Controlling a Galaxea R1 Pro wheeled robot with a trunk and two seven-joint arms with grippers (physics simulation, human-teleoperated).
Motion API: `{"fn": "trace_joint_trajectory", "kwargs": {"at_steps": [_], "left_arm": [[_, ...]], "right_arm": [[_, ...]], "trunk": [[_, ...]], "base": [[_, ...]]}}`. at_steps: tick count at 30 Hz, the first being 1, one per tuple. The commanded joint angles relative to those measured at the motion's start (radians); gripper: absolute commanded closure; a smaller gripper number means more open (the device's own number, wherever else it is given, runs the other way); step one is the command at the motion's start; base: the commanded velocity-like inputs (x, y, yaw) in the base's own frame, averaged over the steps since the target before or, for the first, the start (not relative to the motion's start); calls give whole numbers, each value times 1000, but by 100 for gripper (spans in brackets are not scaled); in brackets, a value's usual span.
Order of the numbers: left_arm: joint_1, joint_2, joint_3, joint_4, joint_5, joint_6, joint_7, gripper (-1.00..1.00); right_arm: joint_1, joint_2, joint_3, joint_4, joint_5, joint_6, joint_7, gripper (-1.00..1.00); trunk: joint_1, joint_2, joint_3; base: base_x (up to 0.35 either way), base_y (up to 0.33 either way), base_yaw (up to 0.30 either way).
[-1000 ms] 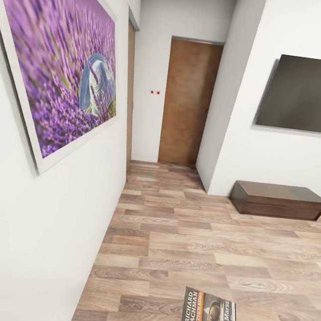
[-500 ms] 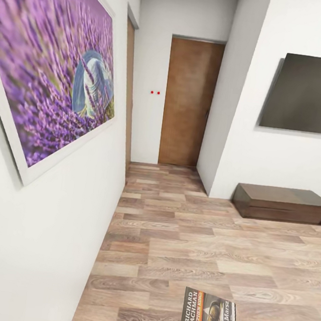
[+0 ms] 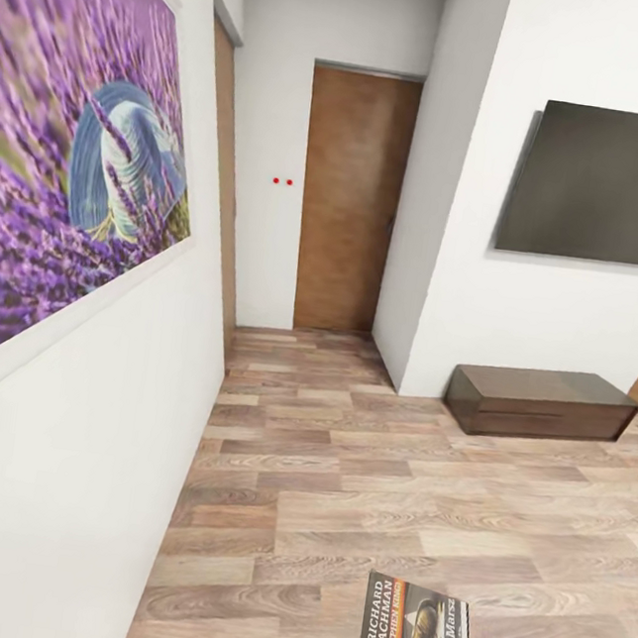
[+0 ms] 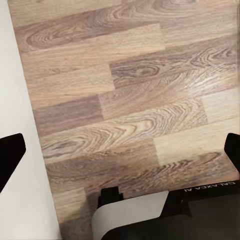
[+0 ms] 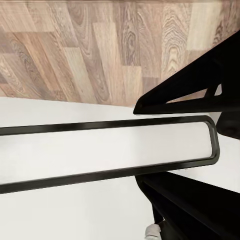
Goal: In the bedroom, move the book from the bed onto either nightstand, and place the two sandals side by side next to the bed.
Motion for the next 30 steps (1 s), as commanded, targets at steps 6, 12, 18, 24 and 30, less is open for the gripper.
{"fn": "trace_joint_trajectory", "kwargs": {"at_steps": [6,12,18,24,30], "left_arm": [[-1,0,9,1,-9,-3,-4,-100],[-1,0,9,1,-9,-3,-4,-100],[-1,0,9,1,-9,-3,-4,-100],[-1,0,9,1,-9,-3,-4,-100],[-1,0,9,1,-9,-3,-4,-100]], "right_arm": [[-2,0,2,4,-7,-4,2,100],[-2,1,2,4,-7,-4,0,100],[-2,0,2,12,-7,-9,-2,100],[-2,0,2,17,-7,-12,-2,100],[-2,0,2,18,-7,-13,-2,100]], "trunk": [[1,-1,-2],[1,-1,-2],[1,-1,-2],[1,-1,-2],[1,-1,-2]], "base": [[329,0,-91],[330,0,-160],[329,0,-46],[329,0,-2],[327,0,0]]}}
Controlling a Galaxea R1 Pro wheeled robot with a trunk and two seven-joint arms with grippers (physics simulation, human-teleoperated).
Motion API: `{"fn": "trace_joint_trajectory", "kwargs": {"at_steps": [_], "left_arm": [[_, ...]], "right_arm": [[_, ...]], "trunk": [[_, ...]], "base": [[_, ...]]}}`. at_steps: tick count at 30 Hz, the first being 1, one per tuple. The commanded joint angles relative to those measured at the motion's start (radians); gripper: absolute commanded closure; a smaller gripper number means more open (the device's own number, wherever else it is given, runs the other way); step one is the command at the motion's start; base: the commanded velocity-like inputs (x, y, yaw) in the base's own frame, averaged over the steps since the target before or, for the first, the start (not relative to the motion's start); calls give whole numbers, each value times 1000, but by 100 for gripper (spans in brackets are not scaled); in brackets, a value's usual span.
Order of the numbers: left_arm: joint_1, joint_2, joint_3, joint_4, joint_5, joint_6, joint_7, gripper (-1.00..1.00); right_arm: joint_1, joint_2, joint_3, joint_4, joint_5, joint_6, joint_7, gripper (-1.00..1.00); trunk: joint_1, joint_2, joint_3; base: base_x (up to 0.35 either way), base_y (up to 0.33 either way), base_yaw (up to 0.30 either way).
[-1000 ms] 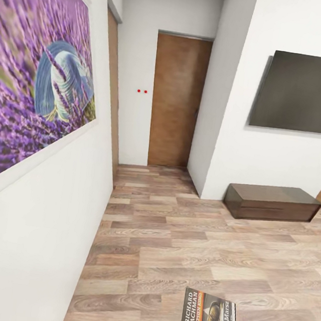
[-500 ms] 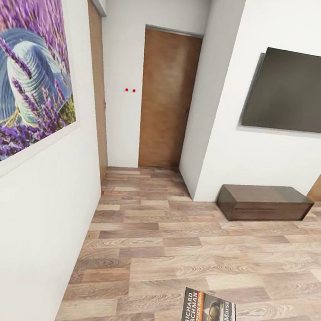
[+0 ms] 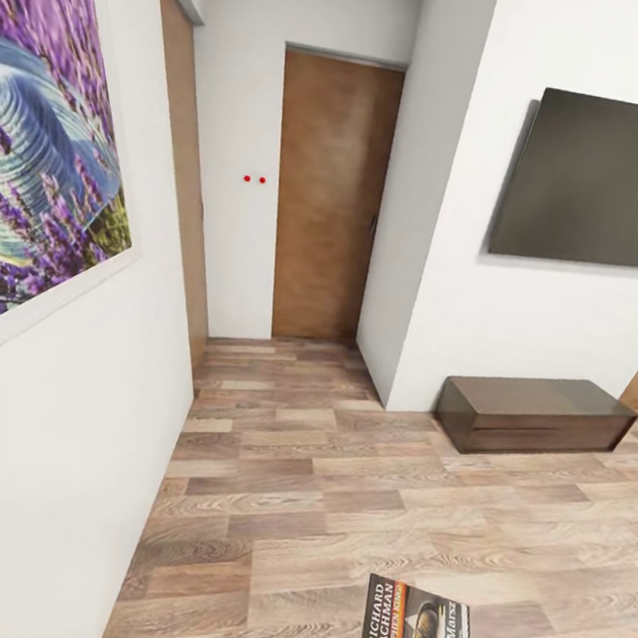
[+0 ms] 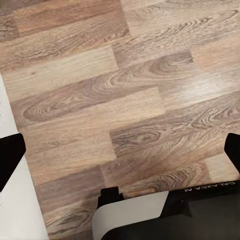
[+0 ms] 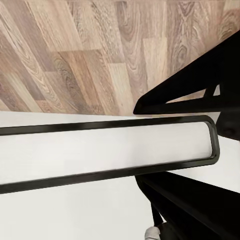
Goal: In the bedroom, move the book from the bed onto either nightstand, and place the two sandals side by side next to the bed.
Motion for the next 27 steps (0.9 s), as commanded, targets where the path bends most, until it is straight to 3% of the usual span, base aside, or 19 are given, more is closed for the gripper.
{"fn": "trace_joint_trajectory", "kwargs": {"at_steps": [1,10,27], "left_arm": [[-1,0,9,1,-10,-3,-4,-100],[-1,0,9,1,-9,-3,-4,-100],[-1,0,7,1,-9,-3,-4,-100]], "right_arm": [[-2,0,2,3,-7,-5,3,100],[-2,0,2,3,-7,-5,5,100],[-2,0,2,3,-7,-5,7,100]], "trunk": [[1,-1,-2],[1,-1,-2],[1,-1,-2]], "base": [[324,0,0],[321,0,-45],[318,0,-243]]}}
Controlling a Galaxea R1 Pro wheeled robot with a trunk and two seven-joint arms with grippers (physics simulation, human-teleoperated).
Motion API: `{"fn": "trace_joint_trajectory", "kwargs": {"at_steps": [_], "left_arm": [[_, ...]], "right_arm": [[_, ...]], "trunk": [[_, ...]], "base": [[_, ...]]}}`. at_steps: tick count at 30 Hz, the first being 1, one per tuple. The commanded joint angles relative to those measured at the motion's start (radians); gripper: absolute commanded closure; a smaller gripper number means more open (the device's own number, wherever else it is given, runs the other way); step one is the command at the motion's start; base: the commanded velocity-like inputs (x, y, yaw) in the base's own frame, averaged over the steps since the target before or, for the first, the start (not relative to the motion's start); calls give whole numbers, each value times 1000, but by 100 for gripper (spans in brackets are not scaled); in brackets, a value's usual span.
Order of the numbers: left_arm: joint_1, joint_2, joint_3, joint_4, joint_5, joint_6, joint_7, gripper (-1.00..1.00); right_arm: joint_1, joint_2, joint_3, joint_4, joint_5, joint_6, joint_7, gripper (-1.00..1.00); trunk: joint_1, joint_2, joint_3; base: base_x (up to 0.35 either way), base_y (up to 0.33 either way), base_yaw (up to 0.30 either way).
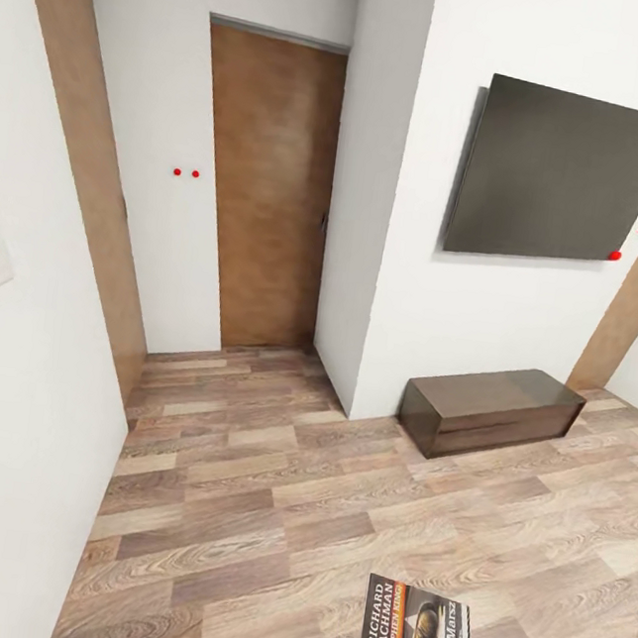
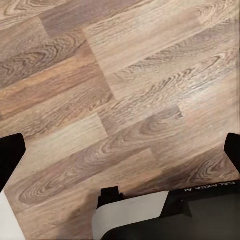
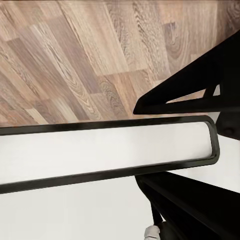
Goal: In the bedroom, move the book from the bed onto either nightstand, and place the two sandals side by side next to the bed.
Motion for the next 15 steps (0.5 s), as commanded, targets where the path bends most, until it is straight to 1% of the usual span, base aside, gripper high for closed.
{"fn": "trace_joint_trajectory", "kwargs": {"at_steps": [1,3,5,15], "left_arm": [[-1,0,9,0,-9,-3,-4,-100],[-1,0,9,0,-10,-3,-4,-100],[-1,0,9,0,-10,-3,-4,-100],[-1,0,9,0,-10,-3,-4,-100]], "right_arm": [[-2,0,2,4,-7,-5,2,100],[-2,0,2,4,-7,-5,2,100],[-2,0,2,4,-7,-5,2,100],[-2,0,2,4,-7,-5,1,100]], "trunk": [[1,-1,-2],[1,-1,-2],[1,-1,-2],[1,-1,-2]], "base": [[299,0,-256],[253,0,-257],[126,0,-259],[17,0,-262]]}}
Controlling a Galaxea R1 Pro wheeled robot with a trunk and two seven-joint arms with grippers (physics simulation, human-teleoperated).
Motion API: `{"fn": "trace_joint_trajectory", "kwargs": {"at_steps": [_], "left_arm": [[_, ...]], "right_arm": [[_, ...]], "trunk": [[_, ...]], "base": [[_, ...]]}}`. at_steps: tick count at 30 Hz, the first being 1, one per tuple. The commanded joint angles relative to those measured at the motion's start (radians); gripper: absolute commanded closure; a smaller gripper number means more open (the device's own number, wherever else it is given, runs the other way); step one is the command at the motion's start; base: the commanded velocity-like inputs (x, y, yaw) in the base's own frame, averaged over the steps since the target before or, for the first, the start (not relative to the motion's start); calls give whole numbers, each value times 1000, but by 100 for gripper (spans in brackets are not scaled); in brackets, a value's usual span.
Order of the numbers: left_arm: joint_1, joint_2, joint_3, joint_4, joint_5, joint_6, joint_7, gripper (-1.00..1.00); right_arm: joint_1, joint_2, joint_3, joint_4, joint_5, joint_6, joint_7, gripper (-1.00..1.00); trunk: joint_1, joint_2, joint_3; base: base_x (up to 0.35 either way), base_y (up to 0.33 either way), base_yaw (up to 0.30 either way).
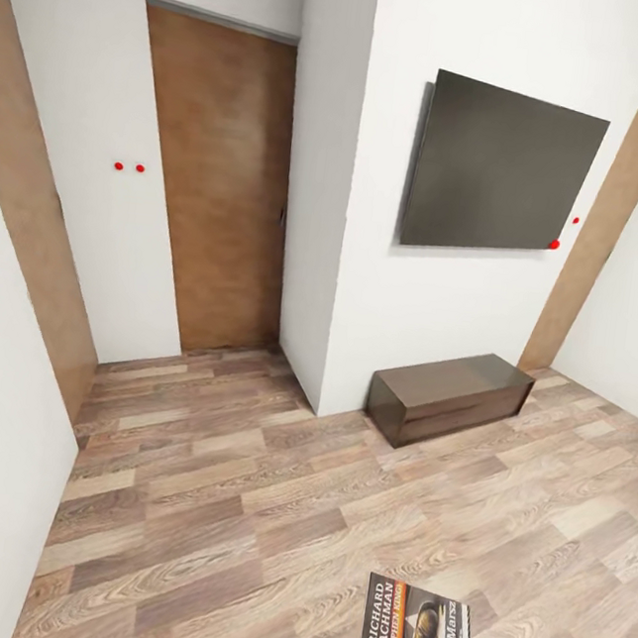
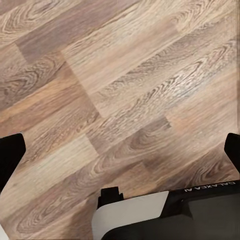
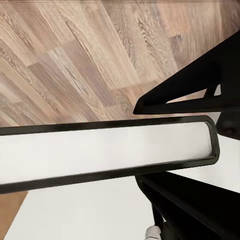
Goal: In the bedroom, move the book from the bed onto either nightstand, and place the two sandals side by side next to the bed.
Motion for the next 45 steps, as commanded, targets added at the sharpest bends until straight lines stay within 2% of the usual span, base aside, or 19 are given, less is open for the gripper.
{"fn": "trace_joint_trajectory", "kwargs": {"at_steps": [1,13,23,32,45], "left_arm": [[0,0,9,0,-9,-3,-4,-100],[0,0,9,0,-9,-3,-4,-100],[0,-2,8,5,-9,-3,-4,-100],[0,-34,7,64,-13,-1,-3,-100],[0,-35,6,69,-12,1,-2,-100]], "right_arm": [[-2,0,5,4,-6,-5,3,100],[-2,0,5,4,-6,-5,3,100],[-2,1,5,4,-6,-5,3,100],[-2,1,4,5,-6,-5,1,100],[-1,3,3,30,-14,-6,-3,100]], "trunk": [[0,-1,-2],[0,-1,-2],[0,-1,-2],[0,-1,-2],[0,-1,-2]], "base": [[131,0,-263],[254,0,-259],[18,0,-252],[0,0,-252],[0,0,-252]]}}
